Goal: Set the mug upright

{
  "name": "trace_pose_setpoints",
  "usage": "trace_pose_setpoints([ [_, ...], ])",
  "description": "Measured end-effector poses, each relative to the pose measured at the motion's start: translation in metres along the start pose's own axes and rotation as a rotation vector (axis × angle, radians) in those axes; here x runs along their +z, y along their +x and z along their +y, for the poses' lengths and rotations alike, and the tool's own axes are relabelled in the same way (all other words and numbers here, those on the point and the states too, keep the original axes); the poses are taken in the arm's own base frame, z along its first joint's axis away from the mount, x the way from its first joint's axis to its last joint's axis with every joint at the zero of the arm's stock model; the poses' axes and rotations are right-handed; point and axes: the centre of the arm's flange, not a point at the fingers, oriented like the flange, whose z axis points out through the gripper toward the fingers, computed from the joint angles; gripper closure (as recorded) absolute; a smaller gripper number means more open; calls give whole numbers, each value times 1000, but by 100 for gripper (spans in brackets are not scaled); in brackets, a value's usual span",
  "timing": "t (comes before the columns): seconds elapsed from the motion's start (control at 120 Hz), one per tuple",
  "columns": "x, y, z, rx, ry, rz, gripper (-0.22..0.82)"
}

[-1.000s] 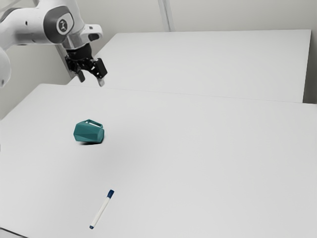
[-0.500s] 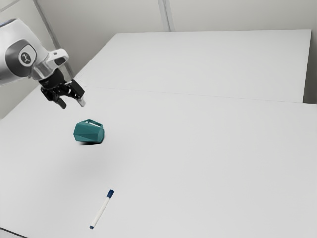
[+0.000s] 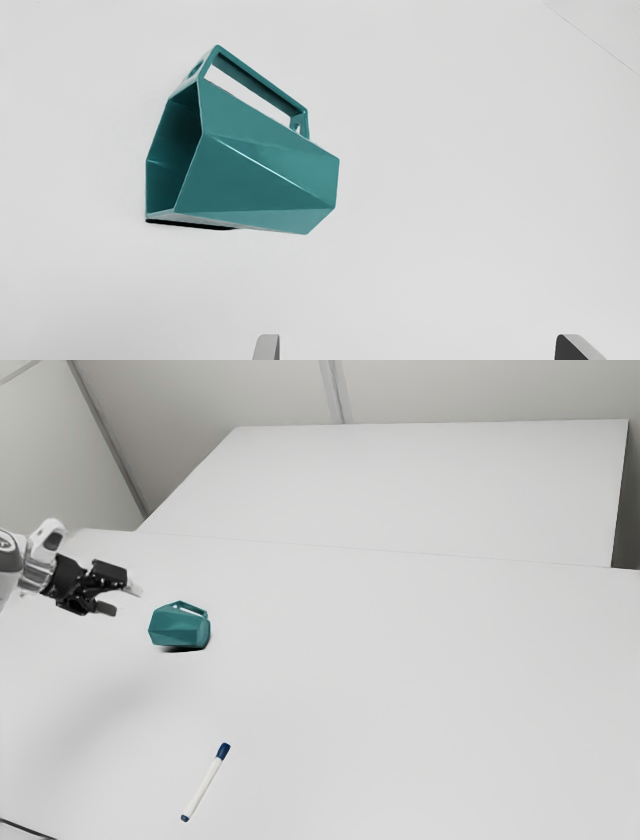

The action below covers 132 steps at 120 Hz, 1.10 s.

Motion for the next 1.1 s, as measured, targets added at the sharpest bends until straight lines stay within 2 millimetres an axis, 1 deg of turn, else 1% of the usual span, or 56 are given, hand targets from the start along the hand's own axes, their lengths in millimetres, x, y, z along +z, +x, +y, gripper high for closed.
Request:
trace_pose_setpoints([
  [0.058,1,-3,-18,5,-4,18,0],
  [0.108,5,-5,-30,15,-12,32,0],
  [0.192,17,-9,-48,29,-28,51,0],
  [0.283,32,-13,-63,58,-41,66,0],
  [0.358,41,-15,-71,91,-53,87,0],
  [0.442,50,-13,-76,139,-61,111,0],
  [0.575,72,2,-84,229,-64,121,0],
  [0.758,91,1,-92,321,-84,127,0],
  [0.85,102,5,-96,367,-86,121,0],
  [0.992,114,9,-95,437,-94,117,0],
  [1.1,125,9,-89,486,-109,107,0],
])
